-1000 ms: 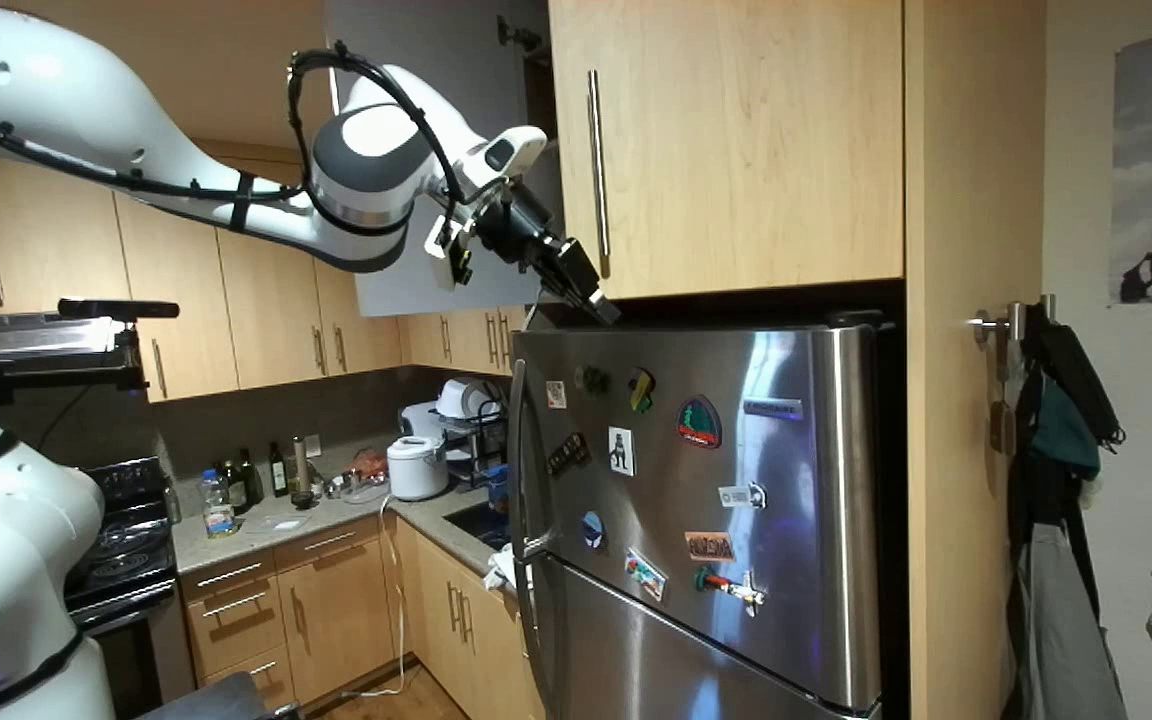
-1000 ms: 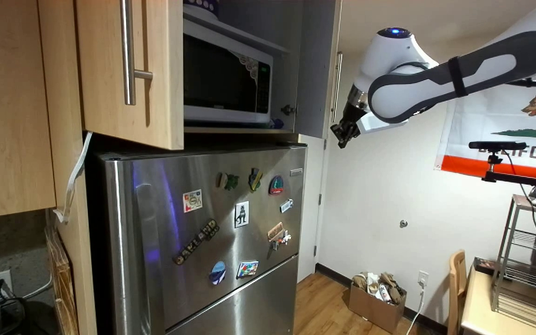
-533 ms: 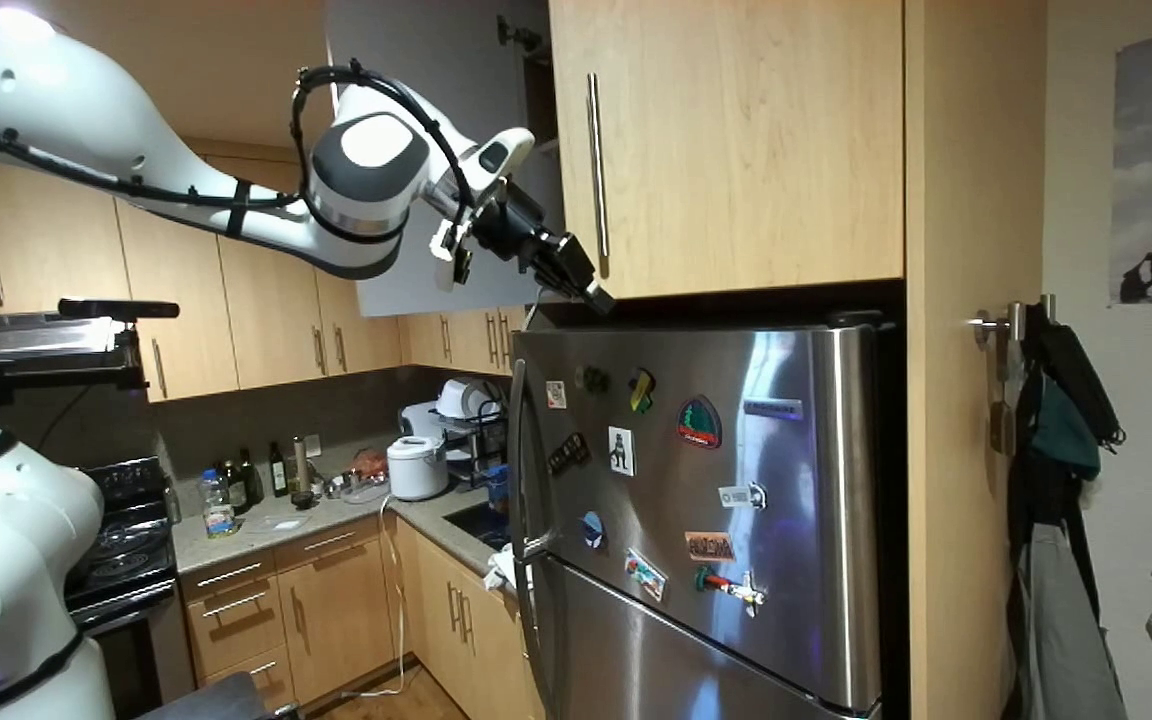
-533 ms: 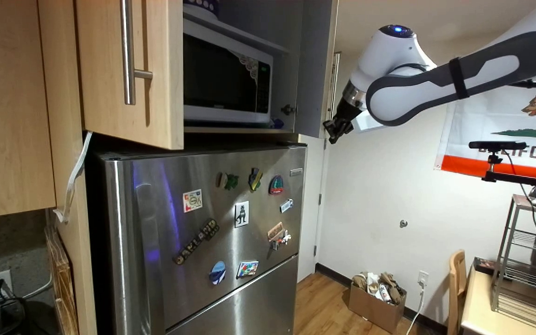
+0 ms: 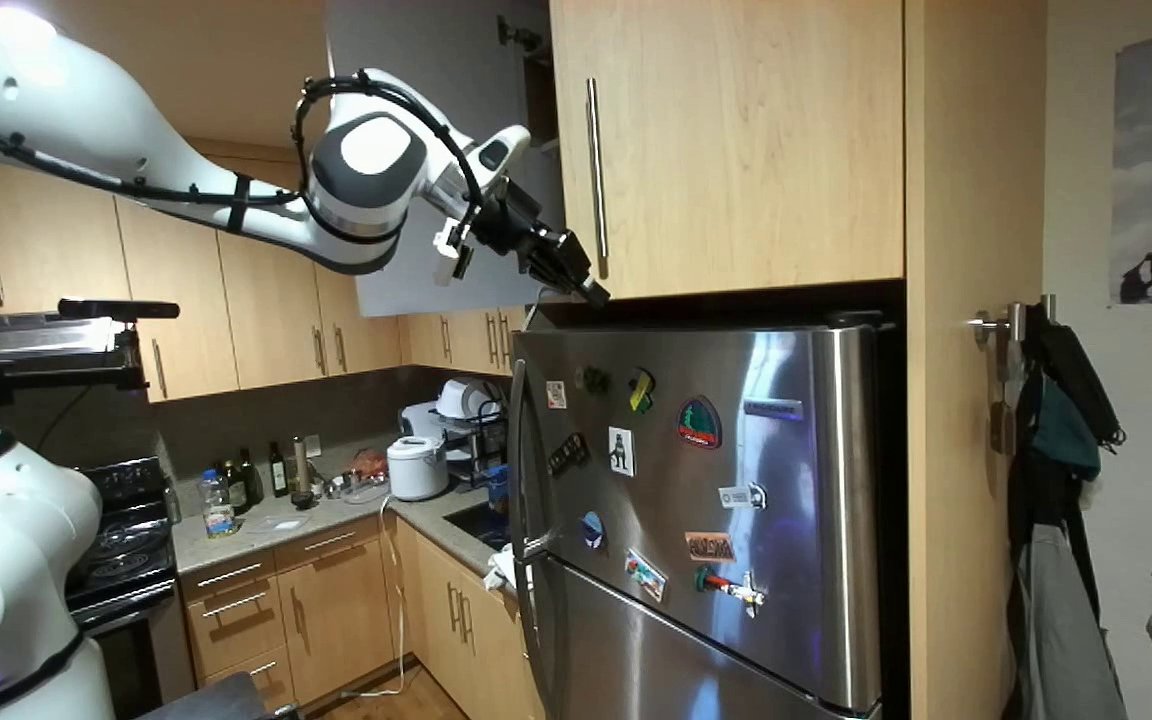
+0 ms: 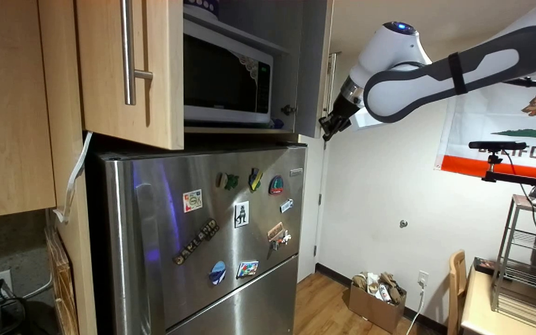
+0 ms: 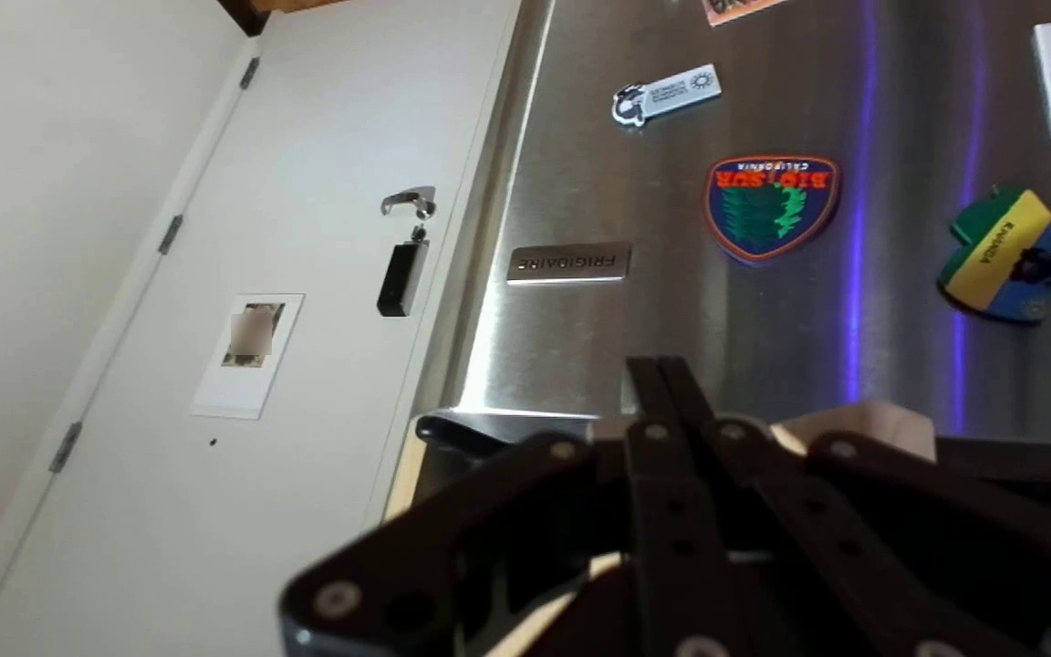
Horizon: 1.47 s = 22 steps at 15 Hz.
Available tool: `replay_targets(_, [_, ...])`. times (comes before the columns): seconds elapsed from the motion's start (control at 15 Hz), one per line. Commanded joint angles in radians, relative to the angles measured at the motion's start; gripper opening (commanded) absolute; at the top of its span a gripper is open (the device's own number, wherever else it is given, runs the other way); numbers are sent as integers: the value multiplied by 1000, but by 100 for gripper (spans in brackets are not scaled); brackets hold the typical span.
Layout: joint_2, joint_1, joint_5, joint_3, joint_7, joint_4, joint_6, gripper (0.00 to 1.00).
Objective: Close the cupboard door on the right
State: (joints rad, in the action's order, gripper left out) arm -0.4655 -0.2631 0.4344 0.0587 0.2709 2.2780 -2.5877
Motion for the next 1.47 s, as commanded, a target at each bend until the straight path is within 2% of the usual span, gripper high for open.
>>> replay_targets(0.0, [7, 87, -169, 52, -168, -15, 30, 4])
replay_targets(0.27, [26, 134, -295, 75, -279, -51, 83, 4])
replay_targets(0.8, [72, 139, -378, 118, -325, -175, 146, 4])
replay_targets(1.4, [111, 215, -548, 189, -534, -254, 152, 4])
